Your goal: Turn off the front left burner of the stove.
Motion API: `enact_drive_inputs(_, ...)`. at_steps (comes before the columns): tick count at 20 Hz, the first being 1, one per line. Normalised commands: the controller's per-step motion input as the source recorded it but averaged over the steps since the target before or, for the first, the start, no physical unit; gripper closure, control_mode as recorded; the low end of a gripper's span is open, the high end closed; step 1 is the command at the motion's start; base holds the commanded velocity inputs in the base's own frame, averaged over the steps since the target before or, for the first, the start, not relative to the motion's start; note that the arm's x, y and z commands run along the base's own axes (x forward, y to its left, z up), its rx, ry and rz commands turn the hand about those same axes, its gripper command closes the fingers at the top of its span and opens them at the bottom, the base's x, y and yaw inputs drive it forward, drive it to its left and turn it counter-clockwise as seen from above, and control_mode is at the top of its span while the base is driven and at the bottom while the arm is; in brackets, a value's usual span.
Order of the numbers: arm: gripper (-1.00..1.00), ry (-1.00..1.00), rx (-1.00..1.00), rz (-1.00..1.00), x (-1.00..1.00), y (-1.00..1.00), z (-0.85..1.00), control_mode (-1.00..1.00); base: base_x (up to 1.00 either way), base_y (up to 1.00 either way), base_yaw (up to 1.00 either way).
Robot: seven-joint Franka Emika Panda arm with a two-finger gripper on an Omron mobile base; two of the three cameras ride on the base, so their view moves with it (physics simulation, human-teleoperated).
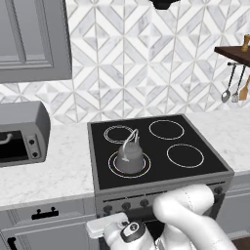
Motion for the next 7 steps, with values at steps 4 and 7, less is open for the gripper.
enact_drive_inputs(4, 1.0, 0.0, 0.3, 0.18, 0.18, 0.0, 0.05, -1.0, 0.0, 0.0, 0.0)
enact_drive_inputs(7, 1.0, 0.0, 0.17, 0.11, 0.0, 0.0, 0.25, -1.0, 0.0, 0.0, 0.0)
